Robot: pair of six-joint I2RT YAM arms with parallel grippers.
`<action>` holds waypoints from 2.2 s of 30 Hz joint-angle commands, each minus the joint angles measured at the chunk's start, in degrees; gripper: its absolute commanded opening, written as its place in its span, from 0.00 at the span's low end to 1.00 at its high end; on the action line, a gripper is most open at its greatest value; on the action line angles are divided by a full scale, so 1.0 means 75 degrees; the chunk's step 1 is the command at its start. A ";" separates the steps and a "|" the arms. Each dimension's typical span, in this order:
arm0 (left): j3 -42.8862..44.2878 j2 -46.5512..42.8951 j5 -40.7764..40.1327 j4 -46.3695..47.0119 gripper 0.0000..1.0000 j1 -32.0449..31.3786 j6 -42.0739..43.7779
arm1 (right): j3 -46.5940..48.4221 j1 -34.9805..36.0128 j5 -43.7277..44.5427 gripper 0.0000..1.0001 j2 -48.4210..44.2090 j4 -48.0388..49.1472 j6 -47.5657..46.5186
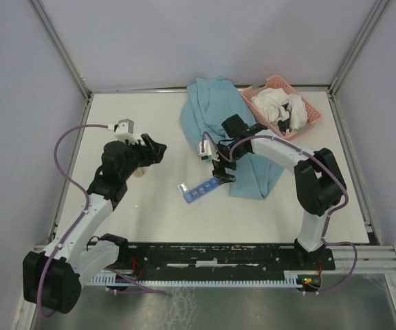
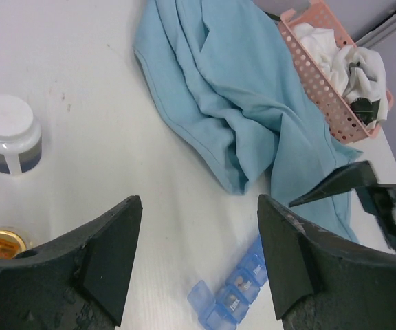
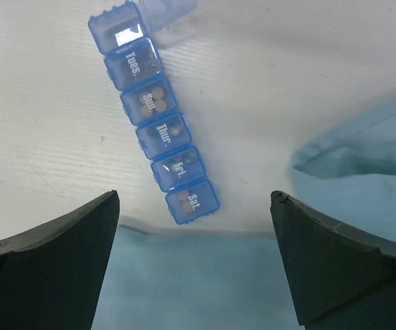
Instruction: Sort the pills into containers
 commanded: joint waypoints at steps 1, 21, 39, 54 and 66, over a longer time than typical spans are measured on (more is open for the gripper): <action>0.1238 0.0573 0.0525 -0.0279 0.75 0.0419 0.0318 | 0.0546 0.0018 -0.0252 0.99 -0.1262 -0.0051 0.1028; 0.2460 0.1725 -0.2299 -0.3952 0.85 0.0440 0.2619 | -0.1630 -0.0203 -0.1247 0.96 -0.3653 0.2650 0.4889; 0.5250 0.4722 -0.2161 -0.5039 0.84 0.0708 0.3716 | -0.1697 -0.0251 -0.1285 0.95 -0.3254 0.2545 0.4771; 0.6658 0.6513 -0.2132 -0.5343 0.76 0.0854 0.3730 | -0.1673 -0.0246 -0.1342 0.95 -0.3147 0.2470 0.4722; 0.6963 0.6974 -0.1886 -0.5465 0.62 0.0964 0.3635 | -0.1694 -0.0258 -0.1332 0.95 -0.3114 0.2482 0.4716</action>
